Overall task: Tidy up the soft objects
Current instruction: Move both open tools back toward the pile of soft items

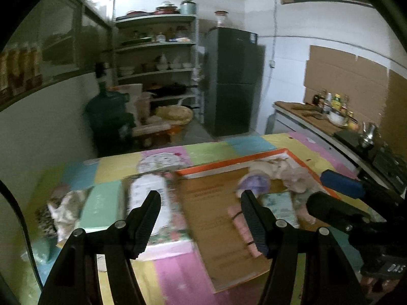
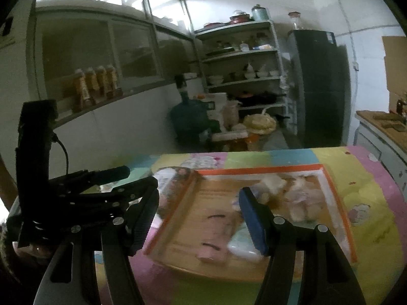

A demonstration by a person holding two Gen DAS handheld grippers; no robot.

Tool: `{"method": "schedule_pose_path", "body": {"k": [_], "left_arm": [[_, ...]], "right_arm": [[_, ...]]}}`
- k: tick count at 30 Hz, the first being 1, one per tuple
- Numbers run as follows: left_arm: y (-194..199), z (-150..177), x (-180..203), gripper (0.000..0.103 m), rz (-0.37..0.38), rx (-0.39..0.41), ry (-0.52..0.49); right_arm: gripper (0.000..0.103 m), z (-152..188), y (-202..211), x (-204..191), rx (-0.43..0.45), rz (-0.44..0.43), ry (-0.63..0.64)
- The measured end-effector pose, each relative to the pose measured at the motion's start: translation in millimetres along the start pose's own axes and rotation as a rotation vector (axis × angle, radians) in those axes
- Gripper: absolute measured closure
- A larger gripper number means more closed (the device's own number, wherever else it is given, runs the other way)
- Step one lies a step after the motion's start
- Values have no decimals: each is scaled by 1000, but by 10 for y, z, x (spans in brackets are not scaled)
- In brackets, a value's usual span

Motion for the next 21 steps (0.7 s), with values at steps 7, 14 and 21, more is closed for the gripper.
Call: {"method": "schedule_pose_path", "body": {"k": [7, 14, 21], "left_arm": [[173, 110, -324, 38, -41, 10, 46], [317, 222, -629, 38, -66, 16, 92], [533, 360, -1024, 38, -113, 38, 144]], "right_arm": [[36, 1, -105, -376, -5, -63, 25], [36, 8, -231, -731, -22, -111, 56], [36, 25, -379, -1070, -48, -147, 94]]}}
Point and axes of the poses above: each gripper's, at about its wrist camera, not at the fingertips, and y roughly against the way its jaws point, x to its right, z to its underside, the point moved 1 cm from there along -y, roughly the way its jaws point, and after that the axes turned 7 degrees about z, right-handed, at the moved point
